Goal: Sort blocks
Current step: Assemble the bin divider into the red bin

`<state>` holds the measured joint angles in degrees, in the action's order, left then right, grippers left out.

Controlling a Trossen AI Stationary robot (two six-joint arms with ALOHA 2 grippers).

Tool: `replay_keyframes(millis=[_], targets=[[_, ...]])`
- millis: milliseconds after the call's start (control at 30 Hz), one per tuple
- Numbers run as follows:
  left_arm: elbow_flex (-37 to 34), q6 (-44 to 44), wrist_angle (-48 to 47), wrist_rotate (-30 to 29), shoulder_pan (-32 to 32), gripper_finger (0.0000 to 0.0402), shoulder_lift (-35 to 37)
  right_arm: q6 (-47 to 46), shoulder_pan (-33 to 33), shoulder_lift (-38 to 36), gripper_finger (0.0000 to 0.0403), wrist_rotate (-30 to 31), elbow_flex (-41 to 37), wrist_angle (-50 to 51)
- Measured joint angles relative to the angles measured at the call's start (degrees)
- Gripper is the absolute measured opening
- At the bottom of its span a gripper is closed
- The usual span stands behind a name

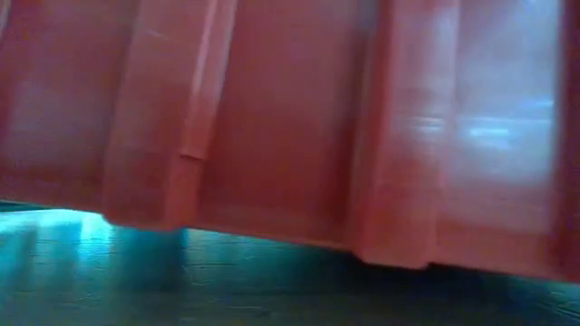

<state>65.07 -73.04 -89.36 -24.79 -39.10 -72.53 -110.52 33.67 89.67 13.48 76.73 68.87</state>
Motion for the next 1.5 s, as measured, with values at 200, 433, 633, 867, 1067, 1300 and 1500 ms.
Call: replay_keyframes(millis=[200, 433, 633, 867, 1067, 1300, 1500], targets=[[-6.06, 0.45, -0.28, 10.18, 1.18, 0.0000, -0.16, 0.41, -0.07, 0.02, 0.0000, 0.36, 0.04, -0.62], [-6.03, 4.89, -0.16, 20.08, 1.34, 0.0000, 0.80, 0.41, 0.02, 0.00, 0.0000, -0.29, 0.04, 0.01], [0.27, 8.80, -0.54, 24.53, 1.72, 0.0000, 3.67, 1.33, 0.02, 0.00, 0.0000, -0.44, 0.04, 0.51], [7.98, 6.02, -0.38, 25.83, 1.65, 0.0000, 7.87, 1.50, 0.00, -0.13, 0.0000, -0.43, 0.02, 0.21], [17.75, 5.93, 0.30, 18.84, 1.63, 0.0000, 10.44, 2.13, -0.66, -0.18, 0.0000, 0.79, -0.02, -7.61], [28.18, 12.79, 3.92, 3.11, 1.61, 0.0000, 11.53, 5.89, -4.30, -0.13, 0.0000, 7.71, -0.04, -14.11], [30.67, 18.54, 5.83, -7.93, 1.61, 0.0000, 11.50, 14.56, -7.30, -0.21, 0.0000, 9.29, -0.09, -16.84]])
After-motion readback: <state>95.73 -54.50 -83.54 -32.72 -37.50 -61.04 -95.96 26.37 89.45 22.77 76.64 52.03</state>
